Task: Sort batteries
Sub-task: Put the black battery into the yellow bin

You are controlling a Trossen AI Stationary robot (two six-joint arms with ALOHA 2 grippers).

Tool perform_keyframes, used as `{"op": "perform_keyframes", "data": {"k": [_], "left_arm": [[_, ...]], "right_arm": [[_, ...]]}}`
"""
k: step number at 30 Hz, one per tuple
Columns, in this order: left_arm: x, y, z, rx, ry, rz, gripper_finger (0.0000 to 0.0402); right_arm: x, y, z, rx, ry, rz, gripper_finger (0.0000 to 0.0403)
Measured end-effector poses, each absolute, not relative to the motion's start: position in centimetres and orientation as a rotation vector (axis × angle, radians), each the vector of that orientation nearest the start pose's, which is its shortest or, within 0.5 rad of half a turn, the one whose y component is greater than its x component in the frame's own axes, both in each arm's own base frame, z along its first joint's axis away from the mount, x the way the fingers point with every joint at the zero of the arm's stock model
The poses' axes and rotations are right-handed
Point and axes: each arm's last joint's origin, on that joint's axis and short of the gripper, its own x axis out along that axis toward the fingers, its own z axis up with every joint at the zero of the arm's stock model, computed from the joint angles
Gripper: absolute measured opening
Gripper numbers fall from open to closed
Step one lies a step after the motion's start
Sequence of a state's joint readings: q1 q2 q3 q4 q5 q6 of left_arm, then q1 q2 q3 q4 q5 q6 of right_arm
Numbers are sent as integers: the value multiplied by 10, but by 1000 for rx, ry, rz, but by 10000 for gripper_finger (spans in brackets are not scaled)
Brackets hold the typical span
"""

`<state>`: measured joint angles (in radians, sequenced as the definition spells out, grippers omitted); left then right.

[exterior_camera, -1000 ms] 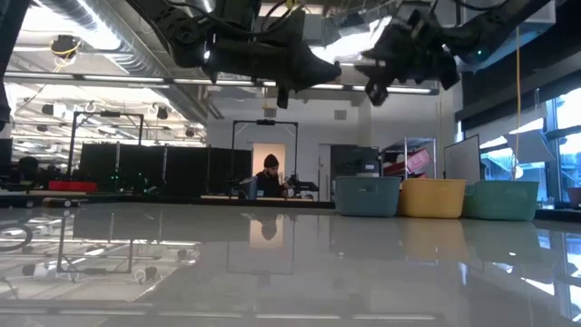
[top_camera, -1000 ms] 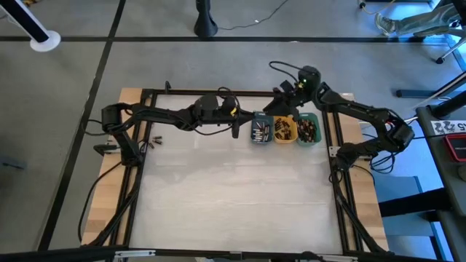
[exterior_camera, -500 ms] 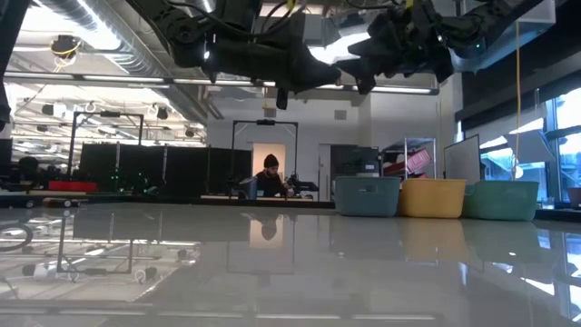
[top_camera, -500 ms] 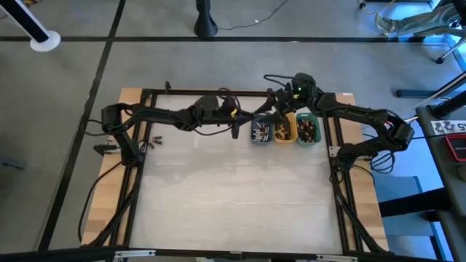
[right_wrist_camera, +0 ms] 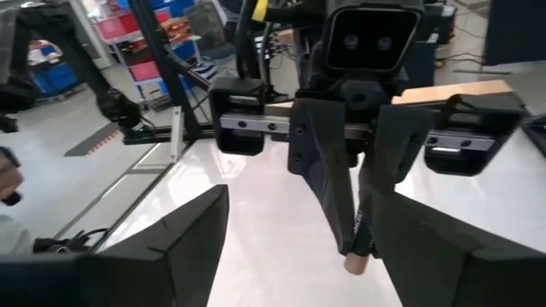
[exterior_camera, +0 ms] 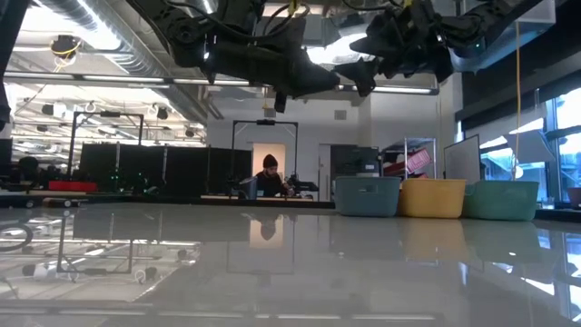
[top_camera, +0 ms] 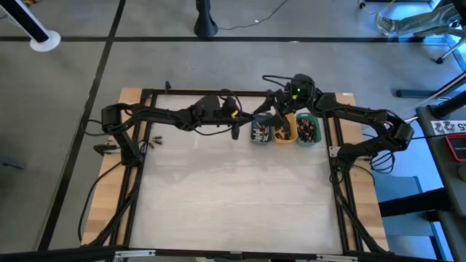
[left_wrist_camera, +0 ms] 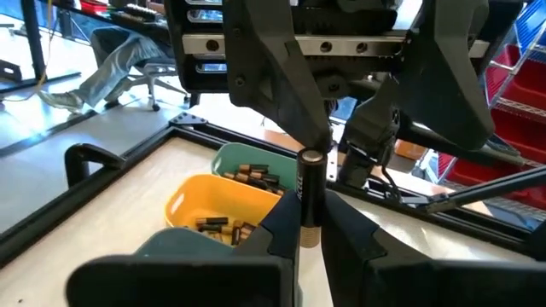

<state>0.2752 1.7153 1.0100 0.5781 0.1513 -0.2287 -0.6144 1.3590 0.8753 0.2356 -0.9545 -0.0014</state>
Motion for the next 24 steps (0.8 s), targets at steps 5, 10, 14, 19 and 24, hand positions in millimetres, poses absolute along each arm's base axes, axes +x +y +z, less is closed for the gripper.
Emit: {"op": "perform_keyframes", "data": {"k": [5,10,14,19,24], "left_arm": [[366,97,239,-254,113,116,21],[366,97,239,-250,111,121,21],[366,97,239,-237,112,124,23],[366,97,240,-232,104,123,20],[366,98,240,-232,104,126,23]], "right_arm": [[252,-151,281,153,170,268,274],[253,-151,283,139,155,266,274],[254,-148,280,160,178,287,273],[268,-138,271,162,211,280,273],[276,-135,266,151,205,267,273]]}}
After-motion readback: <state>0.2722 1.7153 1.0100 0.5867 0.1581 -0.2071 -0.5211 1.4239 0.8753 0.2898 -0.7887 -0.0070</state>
